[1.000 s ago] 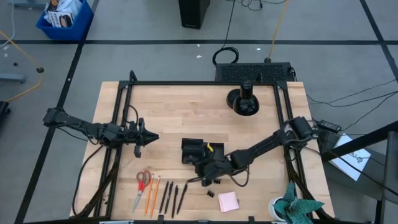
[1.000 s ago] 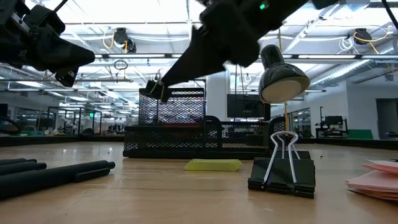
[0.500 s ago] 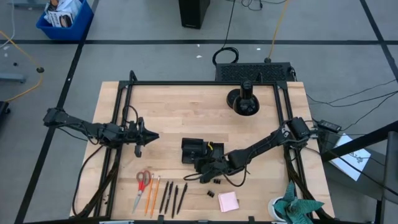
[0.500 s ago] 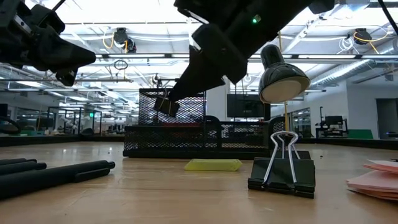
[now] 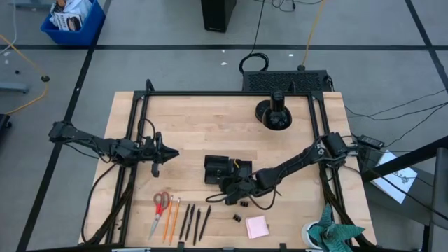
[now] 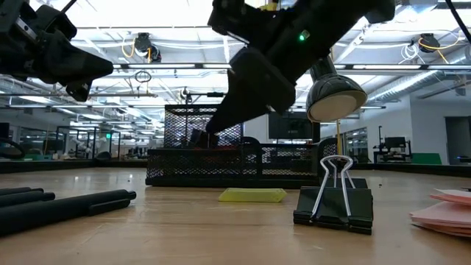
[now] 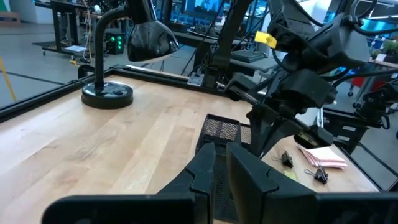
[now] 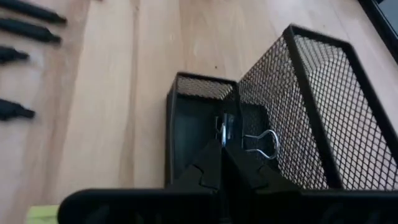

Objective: Pick and place office supplies into organizer
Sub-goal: Put the right black binder clip into the black desk organizer

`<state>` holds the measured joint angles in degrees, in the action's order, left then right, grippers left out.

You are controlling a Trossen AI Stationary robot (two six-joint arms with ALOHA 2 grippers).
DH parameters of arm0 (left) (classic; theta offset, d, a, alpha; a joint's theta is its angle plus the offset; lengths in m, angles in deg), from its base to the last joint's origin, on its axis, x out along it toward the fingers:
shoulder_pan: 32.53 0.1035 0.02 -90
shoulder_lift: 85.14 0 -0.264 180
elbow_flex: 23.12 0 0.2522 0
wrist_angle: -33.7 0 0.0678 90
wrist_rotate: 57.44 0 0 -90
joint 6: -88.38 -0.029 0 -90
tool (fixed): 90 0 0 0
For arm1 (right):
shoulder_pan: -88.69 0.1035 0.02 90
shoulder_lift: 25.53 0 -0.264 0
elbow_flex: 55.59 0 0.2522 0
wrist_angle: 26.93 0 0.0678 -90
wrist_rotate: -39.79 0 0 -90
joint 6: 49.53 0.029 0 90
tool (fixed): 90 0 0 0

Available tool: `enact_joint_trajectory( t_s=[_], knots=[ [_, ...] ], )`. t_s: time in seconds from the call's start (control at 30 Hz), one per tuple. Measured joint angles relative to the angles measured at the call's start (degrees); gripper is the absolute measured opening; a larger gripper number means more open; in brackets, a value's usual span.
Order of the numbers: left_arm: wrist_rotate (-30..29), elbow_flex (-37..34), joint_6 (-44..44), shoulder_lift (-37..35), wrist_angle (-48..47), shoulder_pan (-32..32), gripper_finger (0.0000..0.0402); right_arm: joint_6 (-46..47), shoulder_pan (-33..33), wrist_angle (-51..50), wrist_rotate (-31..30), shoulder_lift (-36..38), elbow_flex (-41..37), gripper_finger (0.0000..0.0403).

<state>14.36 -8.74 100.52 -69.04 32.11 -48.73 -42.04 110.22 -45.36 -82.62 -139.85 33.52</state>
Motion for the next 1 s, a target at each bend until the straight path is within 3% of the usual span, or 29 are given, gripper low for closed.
enact_joint_trajectory(
  t_s=[1.0],
  knots=[
    [0.11,0.00,-1.29,0.02,-0.09,0.00,0.0044,2.39,-1.21,-0.18,4.26,-1.88,0.02,0.0001]
  ],
)
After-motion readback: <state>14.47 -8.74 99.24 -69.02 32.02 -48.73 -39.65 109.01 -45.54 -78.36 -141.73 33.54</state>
